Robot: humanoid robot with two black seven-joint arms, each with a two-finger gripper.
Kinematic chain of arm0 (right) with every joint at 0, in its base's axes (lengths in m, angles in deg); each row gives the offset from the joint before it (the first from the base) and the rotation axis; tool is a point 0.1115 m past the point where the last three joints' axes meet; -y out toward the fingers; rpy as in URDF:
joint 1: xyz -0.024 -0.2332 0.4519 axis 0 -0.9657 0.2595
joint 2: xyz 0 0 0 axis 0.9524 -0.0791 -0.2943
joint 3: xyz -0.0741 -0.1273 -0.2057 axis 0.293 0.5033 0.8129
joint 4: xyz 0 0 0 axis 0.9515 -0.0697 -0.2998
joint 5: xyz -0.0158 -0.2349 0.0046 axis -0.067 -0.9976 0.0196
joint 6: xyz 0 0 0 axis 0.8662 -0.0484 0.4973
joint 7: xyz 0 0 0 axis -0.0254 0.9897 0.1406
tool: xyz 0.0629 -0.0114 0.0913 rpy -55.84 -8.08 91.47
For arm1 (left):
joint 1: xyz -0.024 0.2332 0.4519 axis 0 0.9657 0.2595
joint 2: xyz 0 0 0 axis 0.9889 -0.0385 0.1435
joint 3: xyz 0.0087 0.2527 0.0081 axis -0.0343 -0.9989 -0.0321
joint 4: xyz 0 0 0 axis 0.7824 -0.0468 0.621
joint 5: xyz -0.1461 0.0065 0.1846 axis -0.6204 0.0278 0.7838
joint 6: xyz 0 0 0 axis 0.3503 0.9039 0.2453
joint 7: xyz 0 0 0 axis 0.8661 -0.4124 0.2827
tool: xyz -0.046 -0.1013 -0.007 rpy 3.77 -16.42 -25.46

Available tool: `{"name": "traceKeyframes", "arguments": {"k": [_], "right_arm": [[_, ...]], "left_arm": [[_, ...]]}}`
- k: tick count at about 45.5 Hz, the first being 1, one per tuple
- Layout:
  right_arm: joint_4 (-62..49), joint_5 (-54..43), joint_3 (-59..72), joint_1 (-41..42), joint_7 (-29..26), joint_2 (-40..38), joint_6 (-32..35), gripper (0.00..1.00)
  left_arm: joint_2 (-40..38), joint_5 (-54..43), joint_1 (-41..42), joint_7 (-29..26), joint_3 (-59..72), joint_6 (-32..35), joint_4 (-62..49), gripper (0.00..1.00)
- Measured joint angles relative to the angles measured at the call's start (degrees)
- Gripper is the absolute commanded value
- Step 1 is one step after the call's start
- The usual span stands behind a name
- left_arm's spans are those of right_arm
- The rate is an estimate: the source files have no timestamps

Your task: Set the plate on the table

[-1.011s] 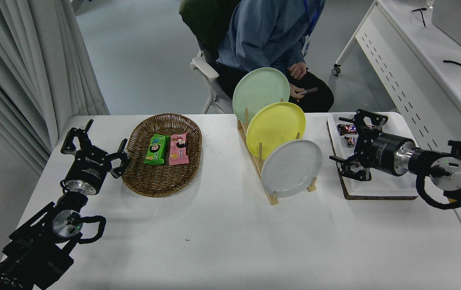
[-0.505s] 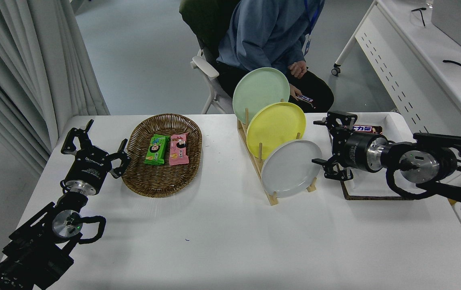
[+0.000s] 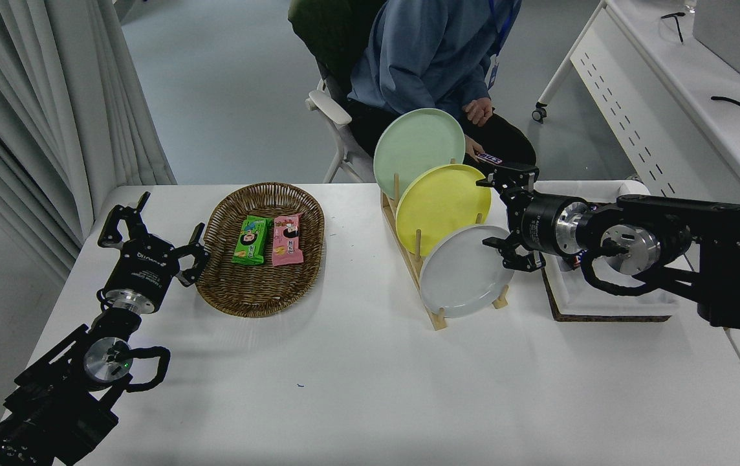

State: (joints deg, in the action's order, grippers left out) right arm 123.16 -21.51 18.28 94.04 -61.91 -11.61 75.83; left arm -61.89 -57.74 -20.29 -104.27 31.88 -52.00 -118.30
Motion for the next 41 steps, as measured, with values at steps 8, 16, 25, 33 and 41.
{"name": "traceKeyframes", "arguments": {"k": [8,16,25,33,41], "right_arm": [[-0.19,2.62,-0.14,-0.62,-0.06,0.86,-0.19,1.00],[-0.42,3.73,-0.12,-0.81,-0.13,1.44,-0.67,0.85],[-0.51,4.46,-0.32,-0.46,-0.80,1.69,-1.86,0.71],[-0.49,4.87,-0.43,0.05,-2.74,1.77,-2.39,0.61],[-0.45,5.04,-0.55,0.87,-5.30,1.67,-2.61,0.60]], "left_arm": [[0.00,0.00,0.00,0.00,0.00,0.00,0.00,1.00],[0.00,0.00,0.00,0.00,0.01,0.00,0.00,1.00],[0.00,0.00,0.00,0.00,0.01,-0.02,0.00,1.00],[0.00,0.00,0.00,0.00,0.01,-0.03,0.00,1.00],[0.00,0.00,0.00,0.00,0.01,-0.03,0.02,1.00]]}}
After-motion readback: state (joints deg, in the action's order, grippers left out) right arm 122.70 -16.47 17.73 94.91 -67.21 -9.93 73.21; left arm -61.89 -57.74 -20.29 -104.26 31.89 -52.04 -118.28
